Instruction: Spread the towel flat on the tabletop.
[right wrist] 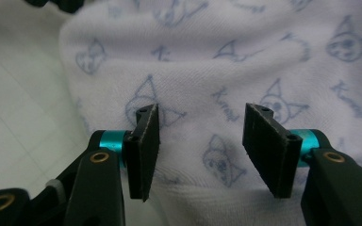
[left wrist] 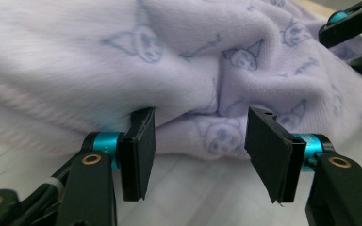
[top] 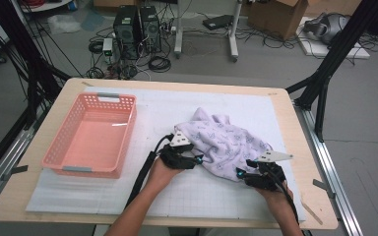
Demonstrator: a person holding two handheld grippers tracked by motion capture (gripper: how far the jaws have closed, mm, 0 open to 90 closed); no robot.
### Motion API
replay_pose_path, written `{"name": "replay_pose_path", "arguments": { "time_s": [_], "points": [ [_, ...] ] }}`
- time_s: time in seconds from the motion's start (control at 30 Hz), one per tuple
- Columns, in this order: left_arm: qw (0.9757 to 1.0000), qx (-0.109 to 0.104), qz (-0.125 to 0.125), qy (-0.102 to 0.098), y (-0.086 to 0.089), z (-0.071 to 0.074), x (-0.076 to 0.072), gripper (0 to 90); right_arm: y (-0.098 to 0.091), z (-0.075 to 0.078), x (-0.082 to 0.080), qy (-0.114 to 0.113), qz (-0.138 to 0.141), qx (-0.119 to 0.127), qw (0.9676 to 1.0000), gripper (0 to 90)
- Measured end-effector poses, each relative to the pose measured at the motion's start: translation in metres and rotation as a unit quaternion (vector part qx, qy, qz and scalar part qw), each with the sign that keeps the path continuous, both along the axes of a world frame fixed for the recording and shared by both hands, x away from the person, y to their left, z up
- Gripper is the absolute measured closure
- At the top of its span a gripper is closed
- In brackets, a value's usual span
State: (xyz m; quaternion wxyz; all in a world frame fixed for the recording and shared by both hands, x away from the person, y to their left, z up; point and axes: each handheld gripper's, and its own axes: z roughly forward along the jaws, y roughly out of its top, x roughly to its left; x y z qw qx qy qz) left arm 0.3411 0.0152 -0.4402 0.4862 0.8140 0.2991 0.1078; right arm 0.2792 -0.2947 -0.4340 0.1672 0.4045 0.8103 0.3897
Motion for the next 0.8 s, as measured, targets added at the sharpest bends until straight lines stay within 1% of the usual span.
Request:
{"name": "replay_pose_path", "arguments": {
  "time_s": [0.03, 0.07, 0.1, 0.13, 0.17, 0.2, 0.27, 0.3, 0.33, 0.37, 0.4, 0.43, 0.47, 0.5, 0.53, 0.57, 0.6, 0.63, 0.67, 0.7, 0.73, 0.77, 0.8],
  "points": [
    [0.9997, 0.023, -0.006, -0.001, -0.010, -0.004, 0.002, 46.0, 0.005, -0.003, 0.001, 0.003, 0.008, -0.016, 0.9998, 46.5],
    [0.9997, 0.023, -0.006, -0.001, -0.010, -0.004, 0.002, 49.5, 0.007, -0.006, 0.002, 0.003, 0.013, -0.020, 0.9997, 48.5],
    [0.9983, 0.058, -0.004, -0.002, -0.017, -0.008, 0.002, 58.5, 0.009, -0.009, 0.003, 0.002, 0.020, -0.013, 0.9997, 53.3],
    [0.9983, 0.058, -0.004, -0.002, -0.017, -0.008, 0.002, 65.3, 0.010, -0.010, 0.003, 0.004, 0.024, -0.006, 0.9997, 58.4],
    [0.9981, 0.061, -0.001, -0.002, -0.017, -0.009, 0.001, 69.3, 0.009, -0.011, 0.003, 0.005, 0.032, 0.003, 0.9995, 63.0],
    [0.9981, 0.061, -0.001, -0.002, -0.017, -0.009, 0.001, 75.4, 0.009, -0.011, 0.002, 0.008, 0.033, 0.004, 0.9994, 66.4],
    [0.9979, 0.065, -0.003, 0.000, -0.014, -0.007, 0.001, 78.2, 0.009, -0.011, 0.000, 0.013, 0.040, 0.011, 0.9991, 73.3],
    [0.9976, 0.068, -0.003, -0.009, -0.010, -0.006, -0.004, 79.0, 0.009, -0.010, -0.002, 0.017, 0.045, 0.015, 0.9987, 76.2],
    [0.9976, 0.068, -0.003, -0.009, -0.010, -0.006, -0.004, 79.4, 0.009, -0.009, -0.003, 0.020, 0.048, 0.015, 0.9985, 77.9],
    [0.9979, 0.064, -0.005, -0.013, -0.002, -0.003, -0.011, 79.7, 0.010, -0.006, -0.006, 0.024, 0.059, 0.018, 0.9978, 78.9],
    [0.9979, 0.064, -0.005, -0.013, -0.002, -0.003, -0.011, 79.8, 0.010, -0.003, -0.008, 0.025, 0.071, 0.020, 0.9970, 79.4],
    [0.9985, 0.048, -0.008, -0.026, 0.011, 0.003, -0.023, 79.9, 0.012, 0.001, -0.012, 0.025, 0.086, 0.025, 0.9957, 79.6],
    [0.9985, 0.048, -0.008, -0.026, 0.011, 0.003, -0.023, 79.8, 0.013, 0.004, -0.015, 0.024, 0.097, 0.032, 0.9945, 79.6],
    [0.9988, 0.035, -0.010, -0.032, 0.025, 0.008, -0.032, 79.8, 0.014, 0.007, -0.018, 0.024, 0.104, 0.036, 0.9937, 79.6],
    [0.9988, 0.035, -0.010, -0.032, 0.025, 0.008, -0.032, 79.8, 0.015, 0.012, -0.021, 0.022, 0.112, 0.042, 0.9926, 79.6],
    [0.9993, 0.010, -0.013, -0.033, 0.041, 0.012, -0.041, 79.7, 0.015, 0.018, -0.024, 0.016, 0.117, 0.048, 0.9919, 79.6],
    [0.9993, 0.010, -0.013, -0.033, 0.041, 0.012, -0.041, 79.7, 0.015, 0.018, -0.024, 0.016, 0.117, 0.048, 0.9919, 79.6],
    [0.9991, -0.011, -0.016, -0.037, 0.053, 0.018, -0.047, 79.7, 0.015, 0.028, -0.025, 0.006, 0.113, 0.066, 0.9914, 79.9],
    [0.9984, -0.028, -0.019, -0.046, 0.062, 0.024, -0.050, 79.8, 0.015, 0.031, -0.025, 0.003, 0.110, 0.071, 0.9914, 80.1],
    [0.9978, -0.040, -0.018, -0.050, 0.064, 0.028, -0.052, 79.8, 0.014, 0.038, -0.023, -0.008, 0.105, 0.076, 0.9916, 80.2],
    [0.9970, -0.051, -0.019, -0.056, 0.068, 0.033, -0.053, 79.8, 0.013, 0.041, -0.021, -0.012, 0.101, 0.077, 0.9919, 80.4],
    [0.9962, -0.057, -0.014, -0.064, 0.070, 0.038, -0.054, 79.9, 0.013, 0.045, -0.017, -0.020, 0.095, 0.077, 0.9924, 80.5],
    [0.9962, -0.057, -0.014, -0.064, 0.070, 0.038, -0.054, 80.0, 0.013, 0.045, -0.017, -0.020, 0.095, 0.077, 0.9924, 80.5]
  ]
}}
